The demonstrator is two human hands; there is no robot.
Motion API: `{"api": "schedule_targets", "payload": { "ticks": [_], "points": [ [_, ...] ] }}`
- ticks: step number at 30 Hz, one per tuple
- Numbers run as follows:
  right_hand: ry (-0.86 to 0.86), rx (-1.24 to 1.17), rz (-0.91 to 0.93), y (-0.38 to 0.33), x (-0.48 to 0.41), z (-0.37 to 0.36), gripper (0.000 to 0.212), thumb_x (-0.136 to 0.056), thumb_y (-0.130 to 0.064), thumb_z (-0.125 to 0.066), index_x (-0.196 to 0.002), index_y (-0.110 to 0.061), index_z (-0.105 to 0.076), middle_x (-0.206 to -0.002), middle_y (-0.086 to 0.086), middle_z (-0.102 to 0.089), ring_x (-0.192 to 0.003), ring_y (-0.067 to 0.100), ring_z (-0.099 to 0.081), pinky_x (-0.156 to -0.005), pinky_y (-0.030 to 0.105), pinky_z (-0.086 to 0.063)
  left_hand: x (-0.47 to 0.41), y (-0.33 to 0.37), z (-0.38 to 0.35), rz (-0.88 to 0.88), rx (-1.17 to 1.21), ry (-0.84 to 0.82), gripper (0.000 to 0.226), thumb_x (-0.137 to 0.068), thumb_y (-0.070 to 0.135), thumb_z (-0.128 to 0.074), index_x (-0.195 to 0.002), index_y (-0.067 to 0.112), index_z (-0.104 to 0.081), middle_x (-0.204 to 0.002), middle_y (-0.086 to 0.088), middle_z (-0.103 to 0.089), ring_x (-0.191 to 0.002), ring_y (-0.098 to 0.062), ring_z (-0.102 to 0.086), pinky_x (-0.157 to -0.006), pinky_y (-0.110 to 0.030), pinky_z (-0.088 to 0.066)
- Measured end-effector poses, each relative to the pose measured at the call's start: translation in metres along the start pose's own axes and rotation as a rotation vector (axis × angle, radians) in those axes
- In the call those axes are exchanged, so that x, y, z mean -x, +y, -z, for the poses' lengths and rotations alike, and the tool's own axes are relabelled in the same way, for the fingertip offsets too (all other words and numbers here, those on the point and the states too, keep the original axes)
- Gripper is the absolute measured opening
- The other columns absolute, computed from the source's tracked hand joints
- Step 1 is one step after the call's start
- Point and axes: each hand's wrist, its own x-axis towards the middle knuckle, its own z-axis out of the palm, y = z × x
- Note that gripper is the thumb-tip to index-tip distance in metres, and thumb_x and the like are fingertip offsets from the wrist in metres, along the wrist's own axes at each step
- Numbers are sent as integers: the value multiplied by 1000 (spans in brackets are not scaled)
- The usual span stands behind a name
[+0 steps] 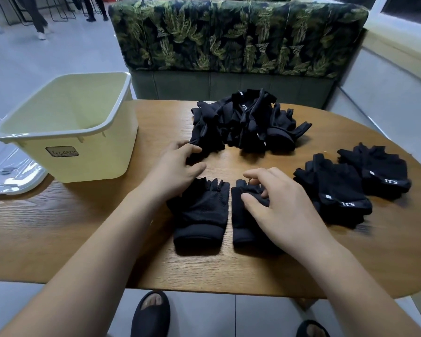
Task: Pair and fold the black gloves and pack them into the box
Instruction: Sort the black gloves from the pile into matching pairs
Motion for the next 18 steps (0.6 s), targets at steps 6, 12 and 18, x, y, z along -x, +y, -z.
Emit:
{"api": "schedule_targets", "payload": {
  "ticks": [6,12,18],
  "points": [
    [6,6,-12,5,3,7,36,-100,-35,-67,-135,-35,-62,-112,-16,-58,-105,5,-56,-93,38,-54,2,8,8,-19,10,42,45,-102,34,-67,-144,19,-62,-142,4,-62,-112,-8,-55,-91,-19,-36],
    [24,-14,-13,6,4,11,34,-100,-35,-67,-134,-34,-63,-111,-17,-58,-104,3,-54,-93,38,-55,14,11,27,-36,200,108,33,-103,28,-65,-136,26,-68,-131,13,-69,-117,-4,-65,-110,-35,-51],
    [37,-39,-3,0,5,14,32,-100,-34,-67,-131,-33,-64,-109,-17,-59,-104,4,-56,-90,41,-56,31,22,40,-17,518,218,23,-100,18,-65,-115,30,-78,-106,8,-81,-105,-12,-73,-97,-36,-57]
  ]
}}
